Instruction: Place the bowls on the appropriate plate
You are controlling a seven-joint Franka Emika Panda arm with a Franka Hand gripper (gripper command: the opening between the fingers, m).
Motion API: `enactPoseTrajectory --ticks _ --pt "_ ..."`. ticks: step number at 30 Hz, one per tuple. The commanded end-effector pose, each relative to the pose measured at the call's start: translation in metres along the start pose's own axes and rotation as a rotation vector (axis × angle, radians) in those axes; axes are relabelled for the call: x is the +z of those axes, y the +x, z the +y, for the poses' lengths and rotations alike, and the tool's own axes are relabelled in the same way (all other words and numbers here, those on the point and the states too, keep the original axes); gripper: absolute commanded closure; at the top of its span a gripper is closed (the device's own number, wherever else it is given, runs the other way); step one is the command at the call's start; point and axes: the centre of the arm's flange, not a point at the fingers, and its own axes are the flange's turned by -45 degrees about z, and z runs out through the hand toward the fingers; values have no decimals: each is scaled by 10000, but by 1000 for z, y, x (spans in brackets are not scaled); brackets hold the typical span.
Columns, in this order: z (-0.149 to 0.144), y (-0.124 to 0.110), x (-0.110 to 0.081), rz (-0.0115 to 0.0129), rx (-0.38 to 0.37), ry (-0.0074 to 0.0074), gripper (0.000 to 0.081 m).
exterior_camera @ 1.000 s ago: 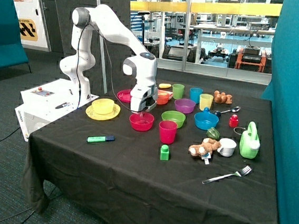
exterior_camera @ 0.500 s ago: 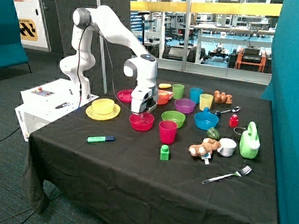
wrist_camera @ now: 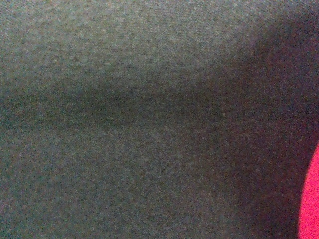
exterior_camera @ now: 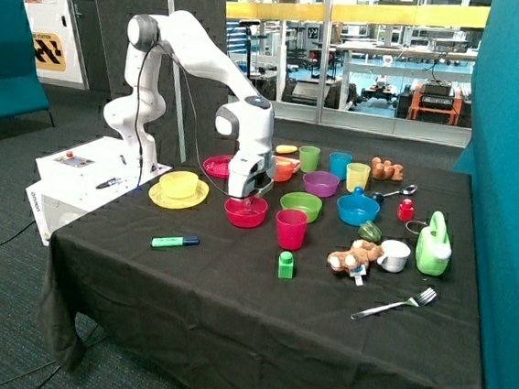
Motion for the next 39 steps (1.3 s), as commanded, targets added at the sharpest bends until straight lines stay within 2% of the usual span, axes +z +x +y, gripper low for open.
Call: enactPoseTrajectory --ticks 1,19,20,22,23,25,26,33,34,35,37,38,39 --pt "2 -2 3 19 51 1 808" --pt "0 -7 8 19 -32 0 808" --pt "-2 -8 11 19 653 1 808" --pt "-3 -9 13 19 657 1 808" --pt "-3 -9 11 19 -63 0 808" --pt "-4 -10 8 19 -90 0 808" --pt "-4 -10 10 19 573 1 808" --pt "-9 -11 4 19 527 1 808" --pt "-9 -10 -1 19 -276 0 808" --pt "-11 -10 -1 19 440 1 808" --pt "-13 -10 -4 19 317 1 808" --pt "-13 -9 -8 19 -371 0 808" --pt "-16 -9 -10 19 118 1 808"
